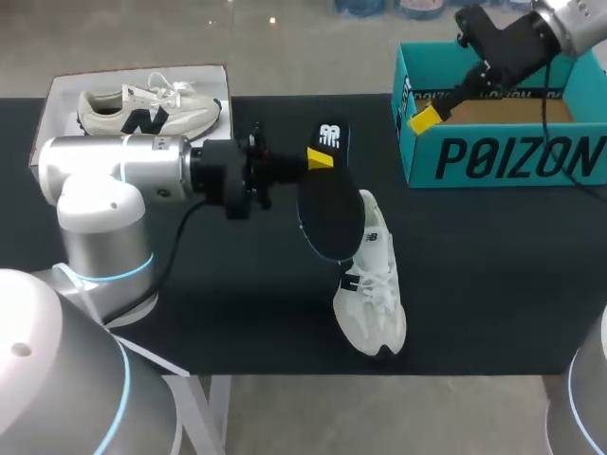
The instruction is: Take the shoe out of the shoebox, open the shoe tongue, remove and reinsert the insole, then place the shoe into the shoebox
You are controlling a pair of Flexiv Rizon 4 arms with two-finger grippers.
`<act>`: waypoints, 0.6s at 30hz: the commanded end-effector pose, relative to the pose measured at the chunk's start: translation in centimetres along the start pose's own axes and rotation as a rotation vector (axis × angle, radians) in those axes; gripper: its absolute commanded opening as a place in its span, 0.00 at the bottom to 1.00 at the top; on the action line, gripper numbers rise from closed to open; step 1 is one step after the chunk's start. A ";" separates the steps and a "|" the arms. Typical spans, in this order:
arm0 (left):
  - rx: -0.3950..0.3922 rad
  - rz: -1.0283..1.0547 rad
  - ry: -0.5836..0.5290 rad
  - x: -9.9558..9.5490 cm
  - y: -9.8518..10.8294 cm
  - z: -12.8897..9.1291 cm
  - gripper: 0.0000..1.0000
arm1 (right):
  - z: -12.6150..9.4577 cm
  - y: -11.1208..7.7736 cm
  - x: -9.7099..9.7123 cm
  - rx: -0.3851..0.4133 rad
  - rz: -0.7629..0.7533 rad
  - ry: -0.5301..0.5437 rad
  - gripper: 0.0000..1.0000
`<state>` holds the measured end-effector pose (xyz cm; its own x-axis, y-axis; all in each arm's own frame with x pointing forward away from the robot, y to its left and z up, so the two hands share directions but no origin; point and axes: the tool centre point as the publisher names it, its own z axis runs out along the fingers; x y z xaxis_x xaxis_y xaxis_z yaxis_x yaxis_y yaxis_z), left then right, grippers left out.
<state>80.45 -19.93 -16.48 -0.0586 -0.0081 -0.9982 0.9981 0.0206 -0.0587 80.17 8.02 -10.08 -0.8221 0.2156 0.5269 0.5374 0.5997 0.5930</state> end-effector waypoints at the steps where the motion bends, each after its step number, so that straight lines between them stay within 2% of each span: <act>1: -0.008 -0.001 0.001 0.1 -0.6 -0.5 0.00 | -2.5 0.4 1.5 0.159 -0.074 -0.199 1.00; 5: -0.012 -0.002 0.010 0.3 -0.7 -0.5 0.00 | -3.5 0.4 2.9 0.273 -0.130 -0.308 1.00; 10: -0.009 0.007 0.025 0.2 -0.6 0.1 0.00 | -3.6 -0.3 5.3 0.368 -0.144 -0.384 1.00; 14: -0.006 0.016 0.031 0.1 -0.6 0.7 0.00 | -3.3 -1.2 7.0 0.405 -0.130 -0.428 1.00; 18: 0.000 0.017 0.040 0.3 -0.6 1.4 0.00 | -2.9 -1.7 8.2 0.391 -0.121 -0.434 1.00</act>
<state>79.53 -20.59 -16.58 -0.0418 0.0274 -0.9988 0.9989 0.0208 -0.0412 73.80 6.35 -5.33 -0.9137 0.3157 0.2560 0.3906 0.8560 0.3387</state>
